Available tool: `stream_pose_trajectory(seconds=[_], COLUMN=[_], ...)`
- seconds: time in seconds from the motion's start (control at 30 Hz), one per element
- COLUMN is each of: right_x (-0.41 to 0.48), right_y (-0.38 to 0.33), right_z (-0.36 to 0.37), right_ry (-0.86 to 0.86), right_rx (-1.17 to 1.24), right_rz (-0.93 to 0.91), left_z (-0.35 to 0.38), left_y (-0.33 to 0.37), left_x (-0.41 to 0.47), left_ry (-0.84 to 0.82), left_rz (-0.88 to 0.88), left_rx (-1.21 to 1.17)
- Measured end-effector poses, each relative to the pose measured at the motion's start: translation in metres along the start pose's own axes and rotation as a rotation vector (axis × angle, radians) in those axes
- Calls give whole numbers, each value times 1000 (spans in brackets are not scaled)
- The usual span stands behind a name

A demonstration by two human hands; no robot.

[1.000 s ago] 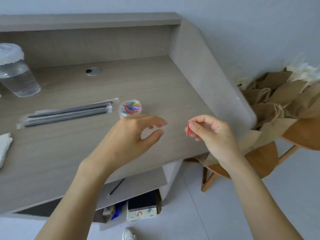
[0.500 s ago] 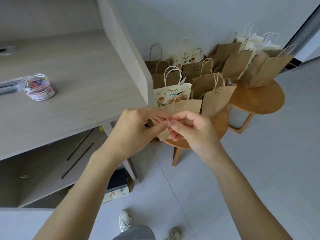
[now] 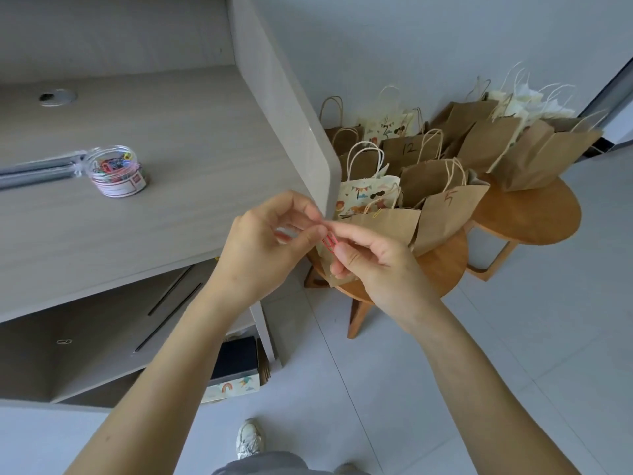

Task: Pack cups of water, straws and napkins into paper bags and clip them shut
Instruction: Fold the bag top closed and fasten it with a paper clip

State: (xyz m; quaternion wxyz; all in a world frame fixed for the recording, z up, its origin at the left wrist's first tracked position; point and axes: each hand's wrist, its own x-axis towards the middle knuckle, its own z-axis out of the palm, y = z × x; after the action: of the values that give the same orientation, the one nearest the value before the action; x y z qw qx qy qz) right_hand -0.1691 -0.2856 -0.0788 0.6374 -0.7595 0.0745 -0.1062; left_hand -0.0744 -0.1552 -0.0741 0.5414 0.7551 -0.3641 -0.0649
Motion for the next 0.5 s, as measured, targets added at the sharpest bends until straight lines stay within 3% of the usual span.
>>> stream_pose_trajectory(seconds=[0.33, 0.5], right_x=[60, 98], right_y=[-17, -28], right_z=[84, 134], right_ry=[-22, -27], right_rx=[94, 106], right_rz=[12, -32], left_z=[-103, -163], left_y=[-32, -54], left_x=[-8, -11], left_ry=[230, 329], left_rz=[-91, -115], left_rx=[-125, -35])
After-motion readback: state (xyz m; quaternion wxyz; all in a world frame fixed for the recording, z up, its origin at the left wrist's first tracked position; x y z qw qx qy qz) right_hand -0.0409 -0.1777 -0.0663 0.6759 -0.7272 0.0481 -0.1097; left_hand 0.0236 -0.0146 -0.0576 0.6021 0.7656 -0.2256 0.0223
